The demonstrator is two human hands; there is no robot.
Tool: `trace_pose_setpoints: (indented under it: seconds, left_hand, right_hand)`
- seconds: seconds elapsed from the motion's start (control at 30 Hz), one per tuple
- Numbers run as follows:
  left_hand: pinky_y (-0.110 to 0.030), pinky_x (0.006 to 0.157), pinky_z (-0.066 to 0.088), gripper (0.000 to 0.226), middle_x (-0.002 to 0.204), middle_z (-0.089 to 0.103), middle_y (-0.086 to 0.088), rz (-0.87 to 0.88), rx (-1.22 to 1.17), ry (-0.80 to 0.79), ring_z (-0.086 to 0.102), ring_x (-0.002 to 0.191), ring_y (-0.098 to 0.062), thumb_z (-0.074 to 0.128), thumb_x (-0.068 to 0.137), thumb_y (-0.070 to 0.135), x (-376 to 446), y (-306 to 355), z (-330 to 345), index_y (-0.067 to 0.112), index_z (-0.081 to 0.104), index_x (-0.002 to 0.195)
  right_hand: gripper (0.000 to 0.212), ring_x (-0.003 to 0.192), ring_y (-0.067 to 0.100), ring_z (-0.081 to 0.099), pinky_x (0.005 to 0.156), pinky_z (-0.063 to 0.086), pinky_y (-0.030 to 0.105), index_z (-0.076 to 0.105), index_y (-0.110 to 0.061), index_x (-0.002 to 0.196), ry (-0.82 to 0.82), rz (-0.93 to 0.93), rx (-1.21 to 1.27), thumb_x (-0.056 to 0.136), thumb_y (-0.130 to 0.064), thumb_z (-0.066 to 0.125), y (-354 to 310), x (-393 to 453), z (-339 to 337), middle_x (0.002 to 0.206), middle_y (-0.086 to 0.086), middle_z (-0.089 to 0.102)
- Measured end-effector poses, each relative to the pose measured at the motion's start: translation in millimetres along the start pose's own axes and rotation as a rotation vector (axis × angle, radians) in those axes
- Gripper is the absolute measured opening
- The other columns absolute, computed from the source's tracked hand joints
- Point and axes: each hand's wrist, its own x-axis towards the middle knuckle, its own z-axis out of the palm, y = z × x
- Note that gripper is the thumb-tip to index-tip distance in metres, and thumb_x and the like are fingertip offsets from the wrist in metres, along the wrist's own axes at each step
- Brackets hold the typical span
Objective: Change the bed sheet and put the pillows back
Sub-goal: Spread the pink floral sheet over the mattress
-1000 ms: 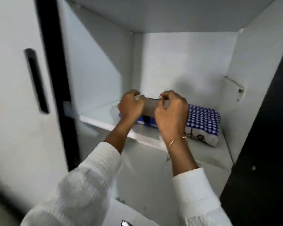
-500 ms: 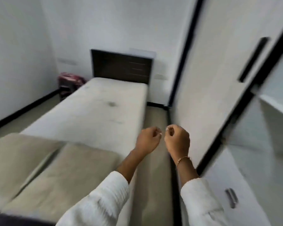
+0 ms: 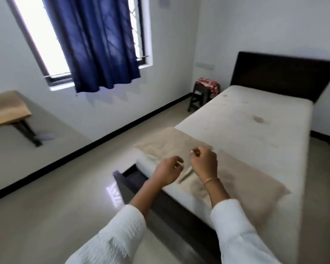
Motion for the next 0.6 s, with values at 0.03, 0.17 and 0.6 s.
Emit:
trace_pose_setpoints:
  seconds: [0.03,0.17,0.6]
  left_hand:
    - [-0.025,0.089,0.043,0.028,0.114,0.065,-0.005,-0.008,0.012,0.022,0.059,0.108,-0.019,0.05,0.093,0.02,-5,-23,-26,0.014,0.058,0.119]
    - [-0.03,0.09,0.048,0.027,0.112,0.066,-0.003,-0.06,-0.001,0.154,0.061,0.104,-0.017,0.055,0.091,0.021,-18,-95,-114,0.013,0.06,0.116]
    - [-0.031,0.096,0.043,0.039,0.126,0.059,-0.004,-0.012,0.161,0.217,0.055,0.114,-0.021,0.049,0.094,0.021,123,-248,-282,0.015,0.048,0.132]
  right_hand:
    - [0.017,0.095,0.033,0.06,0.074,0.044,0.03,0.067,-0.001,0.092,-0.014,-0.011,0.021,0.088,-0.011,0.054,-24,-3,28,0.097,0.016,0.069]
    - [0.015,0.093,0.029,0.062,0.073,0.043,0.026,0.067,-0.003,0.09,-0.102,-0.058,0.075,0.086,-0.011,0.056,-105,-11,121,0.095,0.013,0.07]
    - [0.018,0.1,0.029,0.058,0.079,0.041,0.027,0.068,-0.005,0.095,-0.083,-0.089,0.067,0.087,-0.007,0.052,-226,116,327,0.103,0.015,0.065]
